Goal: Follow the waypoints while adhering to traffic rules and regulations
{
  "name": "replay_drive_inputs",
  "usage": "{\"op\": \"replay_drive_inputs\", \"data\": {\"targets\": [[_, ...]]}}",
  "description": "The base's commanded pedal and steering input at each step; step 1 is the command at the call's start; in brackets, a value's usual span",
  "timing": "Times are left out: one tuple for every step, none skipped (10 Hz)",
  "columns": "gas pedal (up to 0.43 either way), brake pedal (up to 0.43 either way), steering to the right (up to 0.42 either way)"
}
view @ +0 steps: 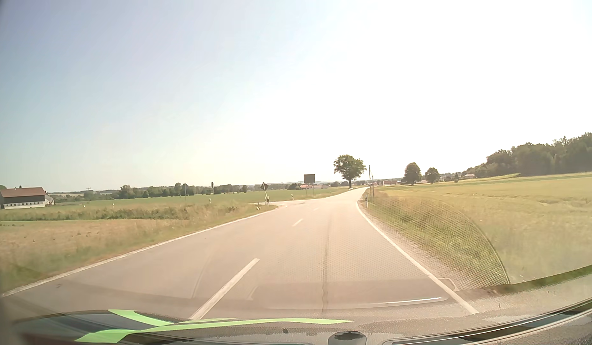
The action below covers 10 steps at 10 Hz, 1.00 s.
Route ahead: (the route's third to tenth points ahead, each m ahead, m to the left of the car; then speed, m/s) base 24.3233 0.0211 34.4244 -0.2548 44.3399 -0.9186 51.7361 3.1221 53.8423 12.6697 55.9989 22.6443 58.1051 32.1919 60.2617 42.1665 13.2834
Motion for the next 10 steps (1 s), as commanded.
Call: {"op": "replay_drive_inputs", "data": {"targets": [[0.000,0.165,0.010],[0.000,0.165,0.012],[0.000,0.165,0.013],[0.000,0.165,0.013],[0.000,0.152,0.013],[0.000,0.128,0.013],[0.000,0.110,0.014],[0.000,0.110,0.014],[0.000,0.110,0.015],[0.000,0.152,0.016]]}}
